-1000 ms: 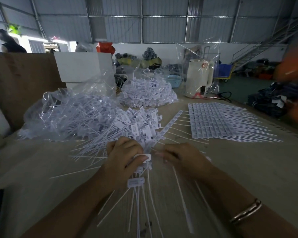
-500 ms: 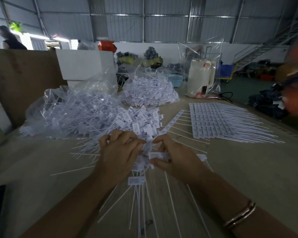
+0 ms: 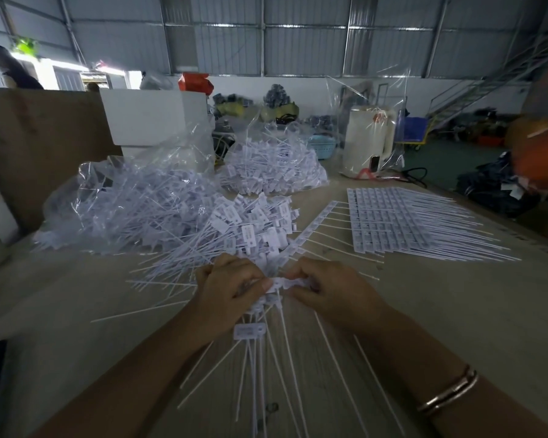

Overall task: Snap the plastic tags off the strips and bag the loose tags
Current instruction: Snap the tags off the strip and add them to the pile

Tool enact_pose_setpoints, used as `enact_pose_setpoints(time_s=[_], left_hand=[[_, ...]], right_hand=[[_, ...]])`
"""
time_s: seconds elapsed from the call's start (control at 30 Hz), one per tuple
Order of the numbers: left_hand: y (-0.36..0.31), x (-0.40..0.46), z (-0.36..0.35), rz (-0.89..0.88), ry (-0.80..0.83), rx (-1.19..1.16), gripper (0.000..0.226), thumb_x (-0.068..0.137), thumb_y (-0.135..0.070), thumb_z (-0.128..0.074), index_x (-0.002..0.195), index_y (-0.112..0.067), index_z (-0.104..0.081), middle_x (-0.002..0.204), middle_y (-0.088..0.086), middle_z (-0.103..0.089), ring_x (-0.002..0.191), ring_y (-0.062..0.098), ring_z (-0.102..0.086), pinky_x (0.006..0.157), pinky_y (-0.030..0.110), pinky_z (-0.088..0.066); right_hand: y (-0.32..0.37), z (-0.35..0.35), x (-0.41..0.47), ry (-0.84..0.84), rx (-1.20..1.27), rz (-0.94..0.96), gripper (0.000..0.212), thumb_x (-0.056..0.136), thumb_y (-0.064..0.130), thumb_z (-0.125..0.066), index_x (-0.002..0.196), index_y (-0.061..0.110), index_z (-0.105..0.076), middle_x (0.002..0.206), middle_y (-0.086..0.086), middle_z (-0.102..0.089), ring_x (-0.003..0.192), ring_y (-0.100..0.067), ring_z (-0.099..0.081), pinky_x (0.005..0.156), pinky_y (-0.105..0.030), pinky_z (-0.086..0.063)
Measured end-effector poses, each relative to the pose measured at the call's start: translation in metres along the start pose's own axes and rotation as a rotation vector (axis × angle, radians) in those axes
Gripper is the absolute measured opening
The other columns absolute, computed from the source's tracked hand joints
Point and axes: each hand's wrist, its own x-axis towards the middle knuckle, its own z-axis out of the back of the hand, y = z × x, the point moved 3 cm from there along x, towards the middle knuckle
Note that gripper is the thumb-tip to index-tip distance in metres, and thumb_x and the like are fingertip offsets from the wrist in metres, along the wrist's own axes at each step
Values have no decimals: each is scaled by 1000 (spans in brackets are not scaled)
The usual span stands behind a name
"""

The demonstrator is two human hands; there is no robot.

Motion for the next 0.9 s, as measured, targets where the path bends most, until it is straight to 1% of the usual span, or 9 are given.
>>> enact_pose_setpoints(time_s=[0.13, 0.23, 0.3, 0.4, 0.53, 0.67, 0.77, 0.83, 0.9], left_hand=[[-5, -1, 6, -149, -99, 43, 27, 83, -48, -40, 69, -30, -54, 73, -21, -54, 85, -1, -41, 78, 45, -34], [2, -5, 13, -248, -145, 124, 31, 88, -38, -41, 74, -18, -60, 81, -13, -59, 88, 7, -46, 75, 46, -35], [11, -8, 19, -234, -173, 162, 32, 89, -36, -39, 75, -18, -62, 84, -11, -61, 90, 7, -46, 76, 46, -32], [14, -8, 19, -154, -172, 312, 41, 90, -34, -29, 92, -25, -70, 98, -11, -62, 99, 7, -44, 81, 42, -27], [-4, -4, 19, -42, -245, 385, 49, 91, -34, -22, 116, -26, -64, 108, -8, -61, 104, 17, -49, 81, 33, -21], [-23, -2, 7, -60, -126, 201, 52, 87, -49, -22, 88, -25, -68, 85, -16, -57, 97, 12, -47, 84, 36, -27], [-25, 2, -3, -42, -11, 47, 41, 85, -48, -38, 70, -21, -65, 69, -12, -55, 85, 8, -44, 81, 34, -32], [-18, 2, -1, 2, -73, -41, 30, 82, -41, -44, 68, -20, -61, 68, -8, -57, 82, 9, -45, 78, 30, -30], [-11, 1, 3, 39, -101, -52, 32, 80, -49, -41, 68, -26, -59, 67, -11, -56, 82, 7, -46, 81, 34, -31]], right_hand=[[1, 3, 3, 26, 179, -28, 8, 86, 34, -63, 83, 27, -64, 71, 17, -59, 65, -3, -55, 65, -27, -45], [-10, 17, 0, -52, 261, -115, 18, 89, 30, -57, 75, 22, -64, 65, 10, -63, 57, -1, -58, 57, -16, -46], [-19, 30, -6, -117, 297, -160, 12, 87, 32, -59, 76, 29, -64, 66, 11, -65, 56, 2, -58, 55, -9, -43], [-15, 23, -8, -96, 167, -123, 13, 82, 31, -68, 86, 39, -60, 72, 21, -59, 65, 3, -56, 58, -9, -40], [6, 0, 3, -61, 100, -11, 41, 79, 34, -70, 115, 26, -53, 79, 19, -51, 72, -3, -53, 59, -16, -40], [21, -4, 4, -92, 145, 77, 48, 80, 28, -72, 120, 18, -48, 84, 16, -50, 69, 5, -49, 59, -9, -36], [23, -2, 4, -67, 209, 82, 45, 79, 26, -73, 116, 17, -50, 88, 16, -50, 79, 11, -50, 66, -7, -38], [17, 5, 1, -36, 185, 57, 37, 80, 33, -72, 109, 21, -54, 91, 16, -54, 81, 5, -52, 69, -14, -43], [12, 8, -1, -13, 100, 51, 29, 82, 36, -69, 103, 21, -57, 91, 13, -58, 78, -2, -53, 68, -26, -45]])
